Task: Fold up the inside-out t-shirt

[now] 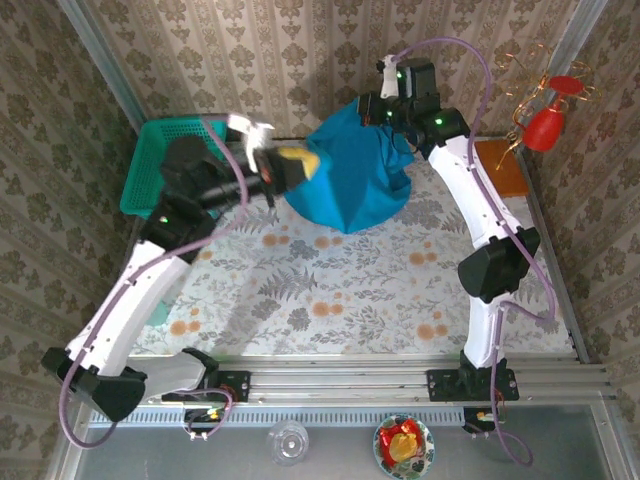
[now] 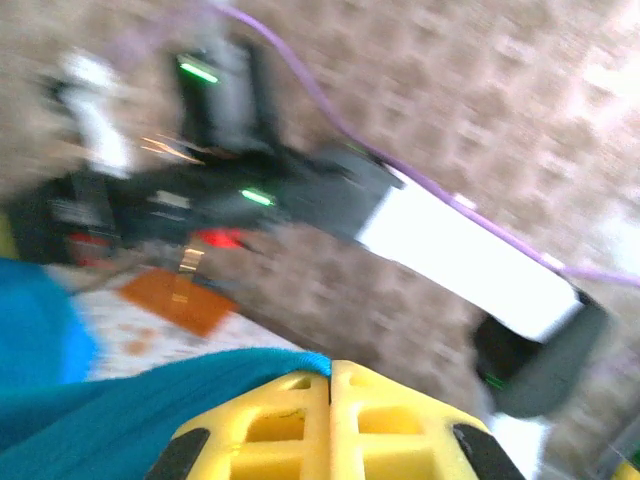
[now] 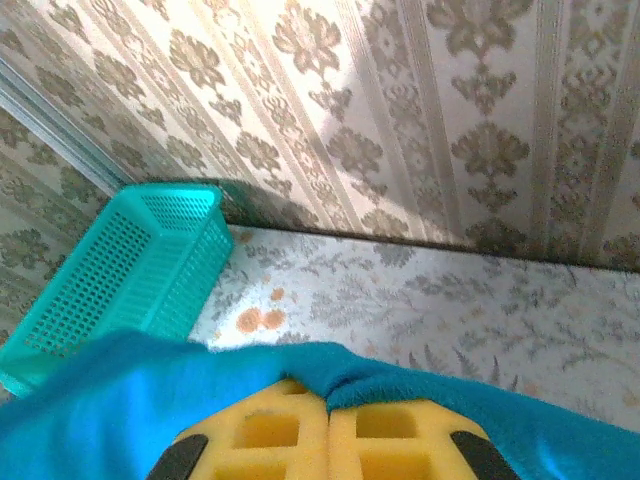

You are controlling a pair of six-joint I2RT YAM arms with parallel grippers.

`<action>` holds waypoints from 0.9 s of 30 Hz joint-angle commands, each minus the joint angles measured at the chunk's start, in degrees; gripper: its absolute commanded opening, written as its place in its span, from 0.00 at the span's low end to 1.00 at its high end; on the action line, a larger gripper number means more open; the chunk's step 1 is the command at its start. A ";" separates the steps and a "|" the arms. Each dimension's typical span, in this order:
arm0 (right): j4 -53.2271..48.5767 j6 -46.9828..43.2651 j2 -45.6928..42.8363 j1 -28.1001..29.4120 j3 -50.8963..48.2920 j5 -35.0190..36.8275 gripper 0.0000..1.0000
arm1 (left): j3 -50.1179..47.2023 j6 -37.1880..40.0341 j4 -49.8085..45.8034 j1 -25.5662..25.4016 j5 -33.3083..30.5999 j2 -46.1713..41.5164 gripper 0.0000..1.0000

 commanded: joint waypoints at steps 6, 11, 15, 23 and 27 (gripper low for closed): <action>-11.85 5.17 -0.10 -6.91 -4.96 6.16 0.22 | -4.65 0.96 3.22 -16.39 0.24 15.62 0.18; -9.91 3.29 -10.15 -8.25 -20.12 6.86 0.35 | -6.88 2.52 2.25 -15.16 -3.72 16.03 0.36; -10.51 1.12 -16.44 -8.23 -29.49 2.31 0.40 | -6.67 7.58 -6.96 -12.13 -11.26 15.49 0.39; -12.99 -3.39 -25.52 -3.21 -46.60 -2.56 0.41 | -8.31 10.75 -18.23 -4.81 -18.29 19.10 0.38; -14.90 -6.09 -26.12 4.42 -51.95 2.63 0.41 | -11.42 7.64 -15.68 -1.36 -18.62 18.63 0.38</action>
